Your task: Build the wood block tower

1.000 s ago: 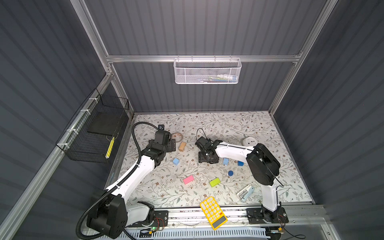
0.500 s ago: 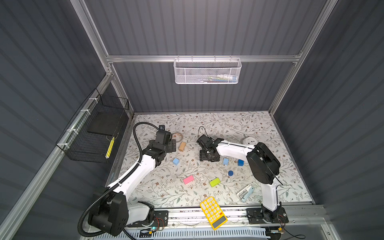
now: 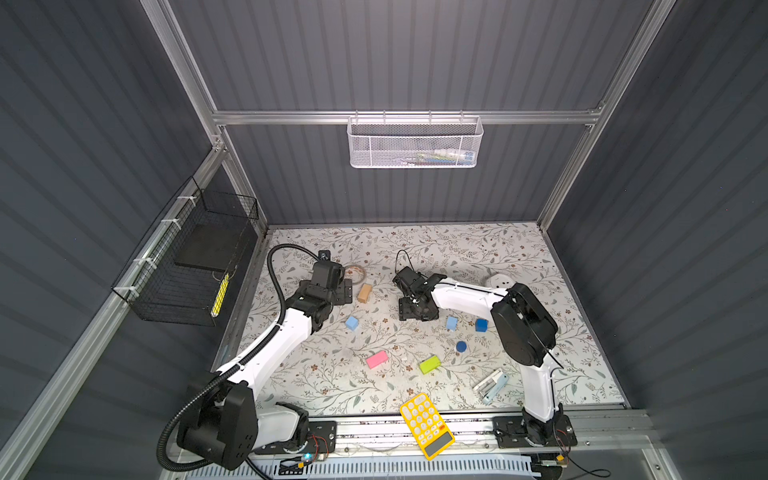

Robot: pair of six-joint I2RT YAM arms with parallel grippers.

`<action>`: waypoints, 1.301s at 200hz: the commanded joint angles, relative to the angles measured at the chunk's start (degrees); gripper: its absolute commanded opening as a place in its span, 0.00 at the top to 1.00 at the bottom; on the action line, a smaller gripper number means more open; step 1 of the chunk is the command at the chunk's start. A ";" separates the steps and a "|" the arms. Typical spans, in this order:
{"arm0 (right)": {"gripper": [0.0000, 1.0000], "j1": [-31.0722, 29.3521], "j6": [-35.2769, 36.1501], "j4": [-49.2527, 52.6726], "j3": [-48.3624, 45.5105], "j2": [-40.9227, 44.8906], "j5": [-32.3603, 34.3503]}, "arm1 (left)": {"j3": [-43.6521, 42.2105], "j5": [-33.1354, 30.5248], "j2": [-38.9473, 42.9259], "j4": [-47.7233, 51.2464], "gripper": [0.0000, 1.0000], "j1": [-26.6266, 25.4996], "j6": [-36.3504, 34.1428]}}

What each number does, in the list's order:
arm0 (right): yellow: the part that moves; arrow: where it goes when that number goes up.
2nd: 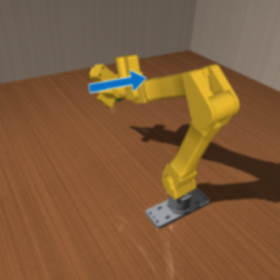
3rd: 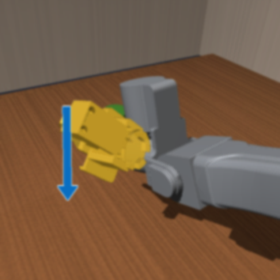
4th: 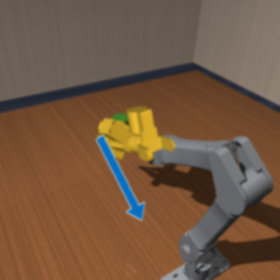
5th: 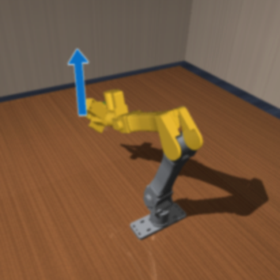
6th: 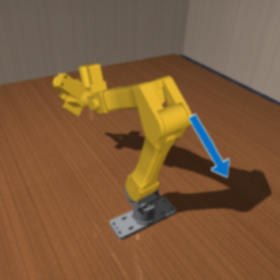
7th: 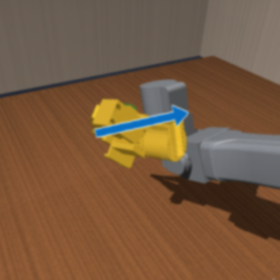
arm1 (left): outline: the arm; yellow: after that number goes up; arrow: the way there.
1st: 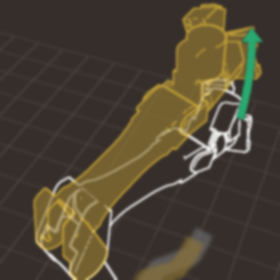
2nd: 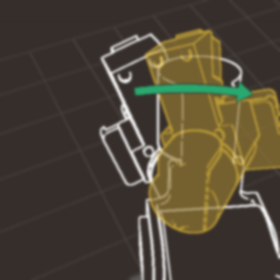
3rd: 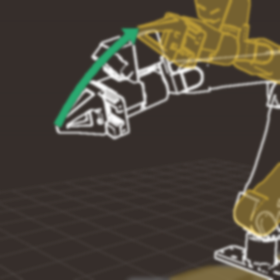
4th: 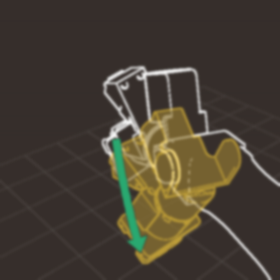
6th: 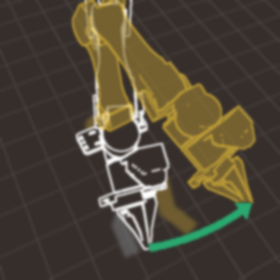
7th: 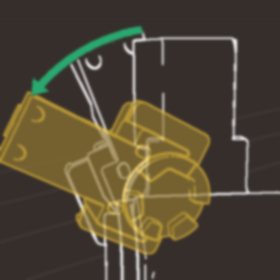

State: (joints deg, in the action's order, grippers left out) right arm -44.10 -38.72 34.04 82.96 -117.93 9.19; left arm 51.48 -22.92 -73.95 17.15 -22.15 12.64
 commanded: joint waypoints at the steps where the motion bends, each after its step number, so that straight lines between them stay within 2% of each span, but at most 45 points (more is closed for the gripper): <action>1: 0.27 0.63 0.70 2.35 0.63 -2.06 0.87 | 1.64 -0.24 0.11 0.05 0.00 0.05 -0.32; 260: 0.21 1.47 0.50 3.04 2.08 -3.62 0.85 | 1.60 -0.62 0.22 0.23 0.00 0.01 -0.60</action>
State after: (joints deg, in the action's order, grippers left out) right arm -43.09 -38.46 34.33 85.08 -119.42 8.99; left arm 51.48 -22.94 -73.95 17.17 -22.15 12.62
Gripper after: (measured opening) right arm 0.789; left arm 0.996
